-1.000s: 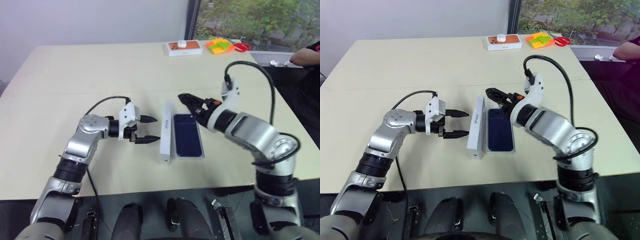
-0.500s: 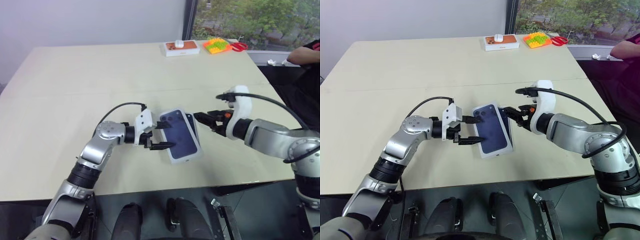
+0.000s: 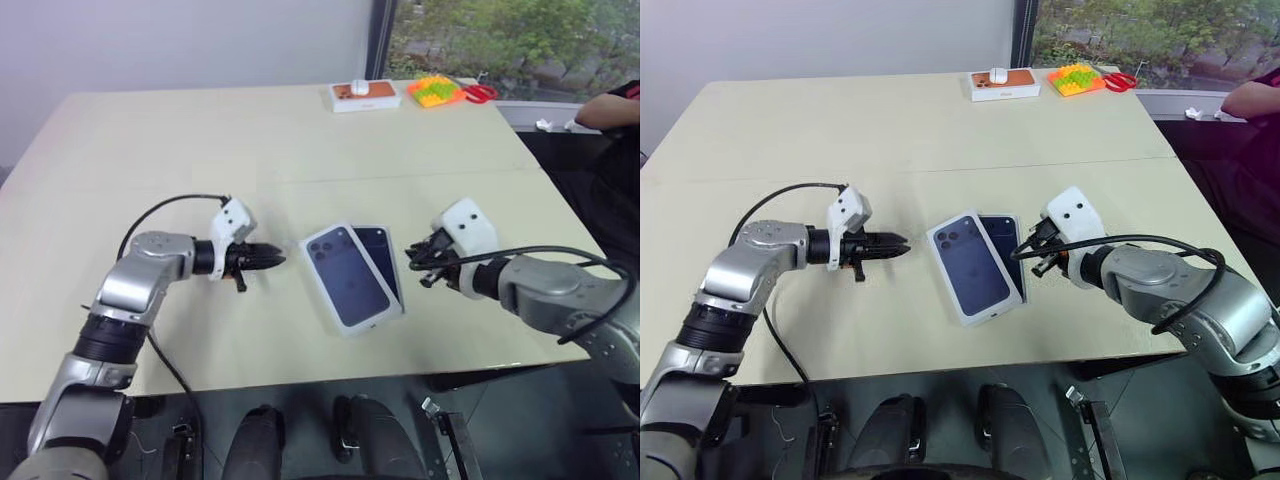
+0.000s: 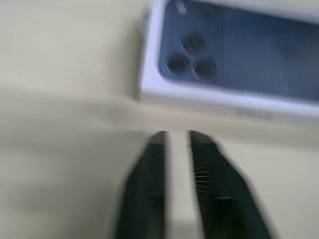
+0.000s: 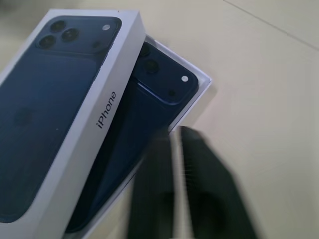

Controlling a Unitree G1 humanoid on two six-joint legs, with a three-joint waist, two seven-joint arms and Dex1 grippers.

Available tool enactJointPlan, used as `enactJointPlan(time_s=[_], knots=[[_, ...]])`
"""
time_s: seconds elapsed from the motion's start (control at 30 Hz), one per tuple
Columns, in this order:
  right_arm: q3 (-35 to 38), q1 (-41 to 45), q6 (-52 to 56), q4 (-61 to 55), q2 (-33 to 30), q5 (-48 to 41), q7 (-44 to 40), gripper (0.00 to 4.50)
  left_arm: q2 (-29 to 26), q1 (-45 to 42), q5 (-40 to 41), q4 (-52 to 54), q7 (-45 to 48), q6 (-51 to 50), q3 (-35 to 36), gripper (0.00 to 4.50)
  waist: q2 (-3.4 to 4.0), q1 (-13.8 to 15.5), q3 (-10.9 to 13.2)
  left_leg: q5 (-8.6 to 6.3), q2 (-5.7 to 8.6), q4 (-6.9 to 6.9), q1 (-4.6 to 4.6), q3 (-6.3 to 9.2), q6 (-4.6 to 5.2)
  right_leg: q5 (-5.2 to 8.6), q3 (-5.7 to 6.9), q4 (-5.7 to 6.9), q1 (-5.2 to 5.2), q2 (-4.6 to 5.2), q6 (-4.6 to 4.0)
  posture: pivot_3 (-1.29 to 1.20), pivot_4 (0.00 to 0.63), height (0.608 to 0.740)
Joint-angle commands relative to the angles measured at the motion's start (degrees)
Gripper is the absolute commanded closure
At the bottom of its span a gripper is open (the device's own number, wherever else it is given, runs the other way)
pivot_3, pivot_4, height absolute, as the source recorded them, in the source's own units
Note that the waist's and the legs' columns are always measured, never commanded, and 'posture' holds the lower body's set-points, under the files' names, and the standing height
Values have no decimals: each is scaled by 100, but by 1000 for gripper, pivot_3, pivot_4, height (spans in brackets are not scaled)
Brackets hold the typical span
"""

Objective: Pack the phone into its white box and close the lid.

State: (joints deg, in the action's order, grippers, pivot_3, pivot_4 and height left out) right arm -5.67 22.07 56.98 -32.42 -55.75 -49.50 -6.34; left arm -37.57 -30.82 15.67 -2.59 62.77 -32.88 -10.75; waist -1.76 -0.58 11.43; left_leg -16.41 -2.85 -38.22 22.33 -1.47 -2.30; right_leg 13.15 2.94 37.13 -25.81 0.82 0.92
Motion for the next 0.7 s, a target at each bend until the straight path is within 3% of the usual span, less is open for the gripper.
enactJointPlan(time_s=[0.03, 0.23, 0.7], knots=[[-167, 56, -72, -181, 18, 583, -282, 4500, -32, 13, -322, 344, 54, 154, -433, 4452, 0, 10, 0, 0, 0, 0, 0, 0, 0, 0, 0, 0, 0, 0, 0, 0, 150, 740], [-524, 135, -1, -158, 197, 1327, -605, 4500, 382, -146, -608, 262, -107, 198, -839, 4452, -1, 20, -1, 0, 3, -4, -4, 1, 0, -2, 0, 5, 3, 1, -3, 0, 150, 740], [-719, 179, 359, -251, 782, 2094, -1104, 4500, 1387, -626, -656, -401, -615, 516, -710, 4452, -1, 6, -1, 0, 2, -8, -3, 2, 0, -4, 0, 8, 4, -1, -5, 0, 150, 740]])
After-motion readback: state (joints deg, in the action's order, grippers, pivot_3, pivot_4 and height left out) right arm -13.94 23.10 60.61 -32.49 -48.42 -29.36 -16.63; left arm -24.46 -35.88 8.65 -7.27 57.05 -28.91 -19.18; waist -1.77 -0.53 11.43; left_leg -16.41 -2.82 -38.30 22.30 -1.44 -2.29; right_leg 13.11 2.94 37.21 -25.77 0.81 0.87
